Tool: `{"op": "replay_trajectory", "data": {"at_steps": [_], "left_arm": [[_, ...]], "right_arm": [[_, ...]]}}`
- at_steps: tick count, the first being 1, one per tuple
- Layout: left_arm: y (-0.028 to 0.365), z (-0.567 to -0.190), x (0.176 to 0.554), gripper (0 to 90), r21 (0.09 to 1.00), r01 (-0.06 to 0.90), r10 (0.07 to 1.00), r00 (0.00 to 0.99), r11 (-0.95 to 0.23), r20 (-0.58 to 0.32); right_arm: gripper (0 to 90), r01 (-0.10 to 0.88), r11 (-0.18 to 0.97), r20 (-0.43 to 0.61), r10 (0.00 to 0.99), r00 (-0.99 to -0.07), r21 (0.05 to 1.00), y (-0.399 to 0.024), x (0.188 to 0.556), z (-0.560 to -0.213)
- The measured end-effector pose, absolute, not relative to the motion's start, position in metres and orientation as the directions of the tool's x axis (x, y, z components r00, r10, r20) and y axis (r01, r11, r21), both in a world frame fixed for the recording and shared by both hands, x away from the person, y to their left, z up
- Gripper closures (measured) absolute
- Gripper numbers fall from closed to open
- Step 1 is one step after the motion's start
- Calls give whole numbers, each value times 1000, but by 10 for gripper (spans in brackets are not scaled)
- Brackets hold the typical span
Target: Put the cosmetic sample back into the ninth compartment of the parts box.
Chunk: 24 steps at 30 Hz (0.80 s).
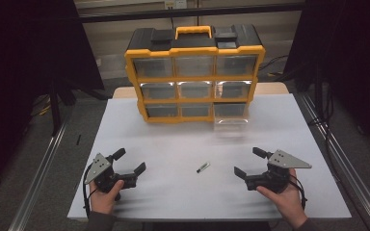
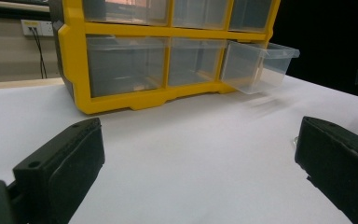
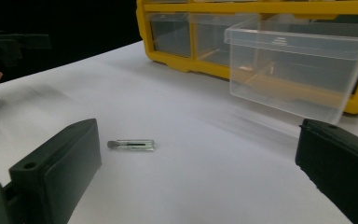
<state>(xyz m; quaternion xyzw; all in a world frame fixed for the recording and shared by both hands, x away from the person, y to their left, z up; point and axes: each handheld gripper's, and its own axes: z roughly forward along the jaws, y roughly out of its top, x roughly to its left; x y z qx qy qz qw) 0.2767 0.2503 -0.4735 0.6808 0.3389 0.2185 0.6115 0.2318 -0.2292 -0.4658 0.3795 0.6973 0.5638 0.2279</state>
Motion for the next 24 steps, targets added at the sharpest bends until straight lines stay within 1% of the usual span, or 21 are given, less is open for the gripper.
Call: {"op": "replay_trajectory", "data": {"at_steps": [16, 17, 20, 21, 24], "left_arm": [[249, -474, 277, 16, 980, 196, 721, 684, -35, -111], [251, -473, 278, 16, 981, 188, 724, 684, -57, -89], [252, -473, 278, 16, 980, 187, 727, 682, -67, -81], [250, -473, 277, 15, 980, 192, 726, 681, -48, -98], [250, -473, 277, 16, 981, 189, 719, 688, -46, -99]], "right_arm": [[0, 299, 109, 119, 750, -650, 948, -198, 246, -465], [0, 299, 109, 119, 750, -650, 948, -198, 246, -465], [0, 305, 113, 123, 744, -656, 946, -192, 249, -465], [0, 305, 117, 118, 746, -655, 945, -190, 249, -465], [1, 309, 121, 122, 738, -664, 943, -187, 252, -466]]}}
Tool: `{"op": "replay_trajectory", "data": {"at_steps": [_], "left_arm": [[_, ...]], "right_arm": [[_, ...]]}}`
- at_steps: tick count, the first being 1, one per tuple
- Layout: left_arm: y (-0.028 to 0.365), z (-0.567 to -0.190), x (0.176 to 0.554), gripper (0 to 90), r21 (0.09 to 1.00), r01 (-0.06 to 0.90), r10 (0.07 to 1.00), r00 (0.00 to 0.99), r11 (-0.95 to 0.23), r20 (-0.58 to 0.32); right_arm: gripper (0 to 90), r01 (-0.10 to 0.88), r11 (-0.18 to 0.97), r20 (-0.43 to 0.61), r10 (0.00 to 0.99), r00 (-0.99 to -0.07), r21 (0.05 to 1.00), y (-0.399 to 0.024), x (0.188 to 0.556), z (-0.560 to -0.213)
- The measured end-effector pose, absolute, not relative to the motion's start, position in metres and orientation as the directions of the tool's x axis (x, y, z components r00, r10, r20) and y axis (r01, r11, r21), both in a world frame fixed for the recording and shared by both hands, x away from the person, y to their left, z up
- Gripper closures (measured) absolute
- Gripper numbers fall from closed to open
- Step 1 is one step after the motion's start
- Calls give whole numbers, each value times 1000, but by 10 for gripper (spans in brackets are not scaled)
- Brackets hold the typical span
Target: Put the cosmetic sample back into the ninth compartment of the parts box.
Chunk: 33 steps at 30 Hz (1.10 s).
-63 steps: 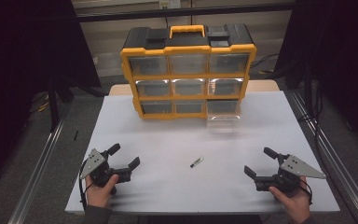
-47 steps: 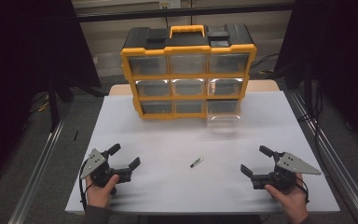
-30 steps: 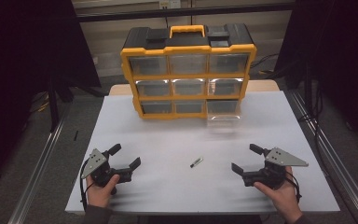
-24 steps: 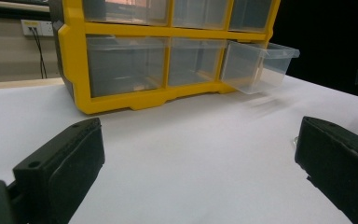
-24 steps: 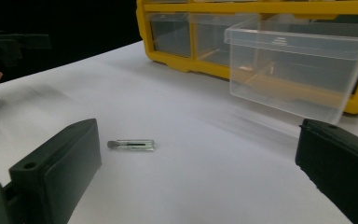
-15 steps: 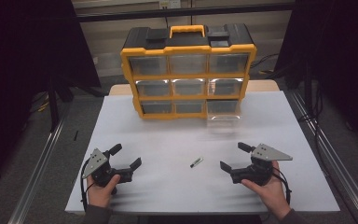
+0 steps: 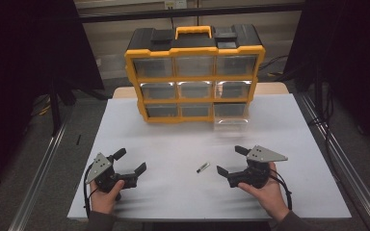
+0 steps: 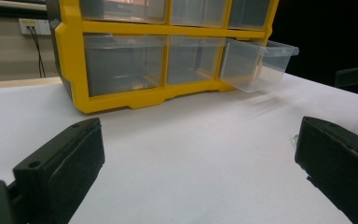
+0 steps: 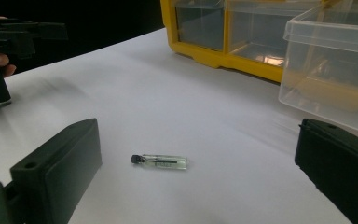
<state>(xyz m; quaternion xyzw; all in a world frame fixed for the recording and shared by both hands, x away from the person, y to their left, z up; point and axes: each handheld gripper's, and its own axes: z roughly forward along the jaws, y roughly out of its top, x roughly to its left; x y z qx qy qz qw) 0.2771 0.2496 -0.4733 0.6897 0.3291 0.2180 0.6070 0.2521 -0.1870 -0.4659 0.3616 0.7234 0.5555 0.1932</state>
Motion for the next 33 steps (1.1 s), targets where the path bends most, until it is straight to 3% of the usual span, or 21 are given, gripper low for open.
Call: {"op": "replay_trajectory", "data": {"at_steps": [17, 33], "left_arm": [[248, -474, 278, 16, 980, 192, 728, 678, -41, -103], [246, -474, 278, 16, 980, 198, 730, 673, -20, -121]], "right_arm": [[4, 335, 147, 128, 727, -675, 931, -172, 262, -468], [32, 399, 254, 114, 706, -699, 881, -158, 278, -472]]}}
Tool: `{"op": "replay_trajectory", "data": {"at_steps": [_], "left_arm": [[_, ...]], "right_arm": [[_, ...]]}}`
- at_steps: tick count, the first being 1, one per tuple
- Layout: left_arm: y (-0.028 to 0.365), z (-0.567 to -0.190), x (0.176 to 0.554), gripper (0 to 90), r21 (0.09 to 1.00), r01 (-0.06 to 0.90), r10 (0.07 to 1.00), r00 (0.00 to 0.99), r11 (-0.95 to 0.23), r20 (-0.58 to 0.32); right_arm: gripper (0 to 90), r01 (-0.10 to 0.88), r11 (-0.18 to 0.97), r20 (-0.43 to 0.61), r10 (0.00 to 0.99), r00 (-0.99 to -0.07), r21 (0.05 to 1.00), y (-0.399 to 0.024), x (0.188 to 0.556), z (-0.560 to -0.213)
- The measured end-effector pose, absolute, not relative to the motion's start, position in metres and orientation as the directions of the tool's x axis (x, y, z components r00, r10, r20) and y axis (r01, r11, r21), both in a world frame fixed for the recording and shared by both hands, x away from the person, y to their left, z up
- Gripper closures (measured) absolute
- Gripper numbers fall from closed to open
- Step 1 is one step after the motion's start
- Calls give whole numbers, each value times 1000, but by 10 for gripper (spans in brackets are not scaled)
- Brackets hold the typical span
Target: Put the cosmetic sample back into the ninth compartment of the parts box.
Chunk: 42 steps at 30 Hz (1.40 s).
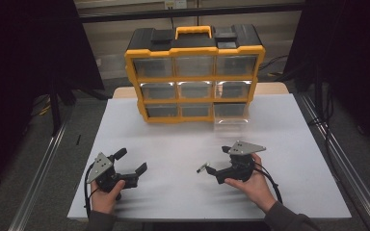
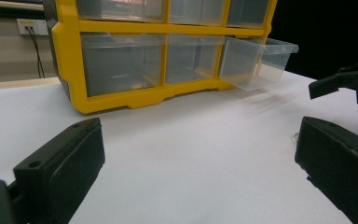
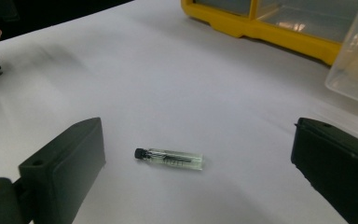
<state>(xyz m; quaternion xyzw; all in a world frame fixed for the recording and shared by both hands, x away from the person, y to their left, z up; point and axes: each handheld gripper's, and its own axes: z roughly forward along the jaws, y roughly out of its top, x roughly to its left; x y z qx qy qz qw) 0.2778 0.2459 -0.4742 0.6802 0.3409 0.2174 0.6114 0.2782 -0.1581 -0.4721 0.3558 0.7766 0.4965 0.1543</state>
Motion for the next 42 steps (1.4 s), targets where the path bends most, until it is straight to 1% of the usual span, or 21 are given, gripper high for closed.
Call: {"op": "replay_trajectory", "data": {"at_steps": [1, 4, 5, 6, 9, 13, 14, 16, 18, 21, 22, 23, 27, 28, 29, 31, 32, 33, 36, 37, 42], "left_arm": [[248, -474, 278, 16, 980, 194, 728, 679, -46, -100], [247, -474, 278, 16, 980, 195, 729, 676, -39, -106], [247, -474, 278, 16, 980, 195, 730, 676, -39, -105], [246, -474, 278, 16, 980, 197, 725, 677, -19, -122], [248, -474, 279, 16, 980, 193, 724, 682, -45, -102], [249, -474, 279, 17, 979, 190, 717, 692, -72, -81], [247, -474, 279, 17, 980, 193, 716, 691, -51, -99], [249, -474, 279, 17, 979, 190, 719, 690, -73, -81], [246, -475, 279, 17, 980, 196, 722, 684, -40, -108], [246, -475, 279, 17, 980, 196, 727, 678, -39, -107], [246, -475, 279, 17, 980, 198, 728, 677, -39, -108], [246, -475, 279, 17, 980, 196, 725, 681, -38, -108], [247, -474, 279, 18, 980, 192, 717, 690, -49, -100], [247, -474, 279, 17, 980, 192, 717, 690, -49, -100], [247, -474, 279, 17, 980, 192, 717, 691, -51, -98], [247, -474, 279, 17, 980, 192, 716, 691, -50, -99], [244, -475, 279, 17, 980, 200, 732, 667, 9, -143], [247, -474, 280, 18, 981, 191, 723, 682, -33, -108], [248, -474, 280, 17, 981, 194, 728, 676, -27, -113], [248, -474, 280, 17, 980, 192, 726, 680, -43, -101], [247, -474, 280, 17, 980, 194, 724, 681, -33, -111]], "right_arm": [[33, 403, 257, 114, 707, -698, 879, -157, 280, -472], [46, 426, 270, 124, 704, -699, 863, -156, 285, -475], [64, 438, 287, 126, 700, -703, 852, -156, 288, -478], [64, 438, 287, 126, 700, -703, 852, -156, 288, -478], [83, 455, 319, 120, 697, -707, 831, -155, 290, -482], [131, 453, 345, 110, 685, -720, 822, -154, 293, -485], [142, 457, 352, 111, 681, -724, 817, -154, 293, -485], [172, 451, 362, 106, 674, -731, 816, -153, 295, -486], [190, 452, 376, 104, 665, -740, 809, -152, 295, -487], [210, 432, 420, 70, 647, -760, 798, -150, 296, -486], [232, 424, 440, 58, 636, -769, 792, -146, 296, -484], [232, 424, 440, 58, 636, -769, 792, -146, 296, -484], [320, 423, 458, 75, 605, -793, 782, -140, 299, -484], [320, 423, 458, 75, 605, -793, 782, -140, 299, -484], [324, 414, 484, 59, 593, -803, 771, -139, 300, -486], [321, 417, 486, 59, 595, -802, 768, -138, 300, -487], [323, 404, 497, 46, 586, -809, 768, -138, 300, -488], [334, 400, 503, 45, 580, -813, 766, -137, 300, -488], [343, 392, 525, 36, 564, -825, 756, -133, 301, -487], [342, 384, 534, 29, 556, -831, 754, -132, 301, -486], [377, 371, 553, 32, 526, -850, 746, -126, 304, -483]]}}
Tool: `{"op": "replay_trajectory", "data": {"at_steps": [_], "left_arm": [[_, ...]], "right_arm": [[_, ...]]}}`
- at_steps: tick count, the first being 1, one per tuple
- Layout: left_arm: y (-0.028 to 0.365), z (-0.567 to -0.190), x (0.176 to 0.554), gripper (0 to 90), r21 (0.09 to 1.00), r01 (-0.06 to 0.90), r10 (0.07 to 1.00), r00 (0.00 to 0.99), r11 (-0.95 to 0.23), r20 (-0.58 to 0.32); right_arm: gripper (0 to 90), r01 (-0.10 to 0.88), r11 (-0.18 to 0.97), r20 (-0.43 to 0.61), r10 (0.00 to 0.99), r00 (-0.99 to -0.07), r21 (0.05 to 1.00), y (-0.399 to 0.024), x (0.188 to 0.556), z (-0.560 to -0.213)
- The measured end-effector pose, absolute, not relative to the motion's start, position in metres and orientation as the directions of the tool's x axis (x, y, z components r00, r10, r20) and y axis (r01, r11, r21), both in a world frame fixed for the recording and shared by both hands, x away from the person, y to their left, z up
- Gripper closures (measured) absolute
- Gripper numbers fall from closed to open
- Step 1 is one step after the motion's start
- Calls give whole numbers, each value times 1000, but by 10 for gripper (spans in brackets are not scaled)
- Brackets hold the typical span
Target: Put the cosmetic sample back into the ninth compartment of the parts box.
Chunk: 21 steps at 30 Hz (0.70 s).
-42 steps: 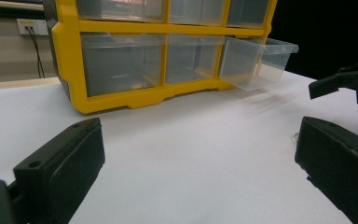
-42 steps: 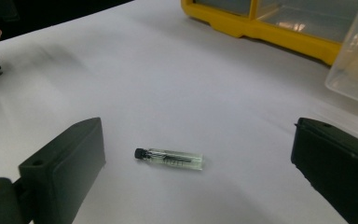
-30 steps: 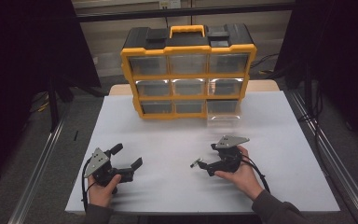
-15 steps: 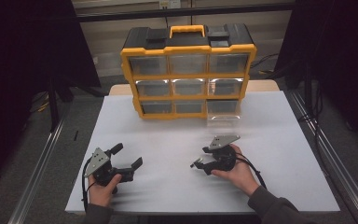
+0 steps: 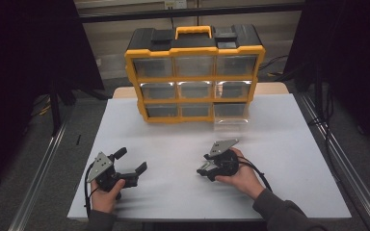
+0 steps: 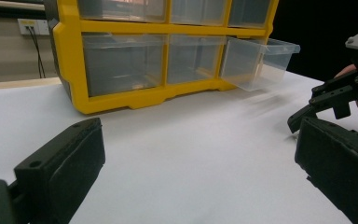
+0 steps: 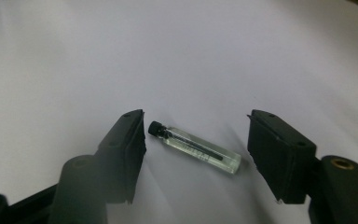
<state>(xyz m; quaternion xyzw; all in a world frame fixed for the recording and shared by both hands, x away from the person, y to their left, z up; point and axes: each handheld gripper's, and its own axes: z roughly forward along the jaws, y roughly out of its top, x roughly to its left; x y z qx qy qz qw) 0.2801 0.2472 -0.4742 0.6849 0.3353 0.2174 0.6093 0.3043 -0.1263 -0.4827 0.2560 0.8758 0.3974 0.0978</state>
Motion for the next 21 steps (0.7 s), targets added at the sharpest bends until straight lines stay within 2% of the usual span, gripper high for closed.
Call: {"op": "replay_trajectory", "data": {"at_steps": [6, 7, 8, 13, 14, 15, 16, 17, 21], "left_arm": [[247, -474, 280, 18, 980, 195, 728, 678, -45, -102], [248, -474, 280, 18, 980, 194, 723, 683, -45, -102], [248, -474, 280, 18, 980, 192, 723, 683, -45, -101], [246, -475, 280, 18, 980, 198, 728, 675, -19, -122], [247, -474, 280, 18, 980, 193, 717, 690, -51, -99], [248, -474, 280, 18, 979, 194, 729, 679, -59, -90], [248, -474, 280, 18, 979, 193, 728, 680, -62, -88], [248, -474, 280, 17, 979, 193, 727, 681, -62, -88], [247, -474, 280, 18, 980, 190, 725, 682, -52, -94]], "right_arm": [[425, 352, 588, 5, 509, -861, 729, -123, 305, -485], [473, 352, 583, 19, 498, -867, 732, -122, 306, -485], [473, 352, 583, 19, 498, -867, 732, -122, 306, -485], [607, 365, 593, 44, 484, -874, 718, -123, 304, -483], [655, 362, 595, 46, 478, -877, 717, -124, 304, -483], [740, 361, 598, 57, 466, -883, 716, -125, 304, -482], [740, 361, 598, 57, 466, -883, 716, -125, 304, -482], [805, 361, 602, 57, 464, -884, 712, -126, 303, -482], [820, 359, 612, 58, 455, -888, 705, -128, 302, -481]]}}
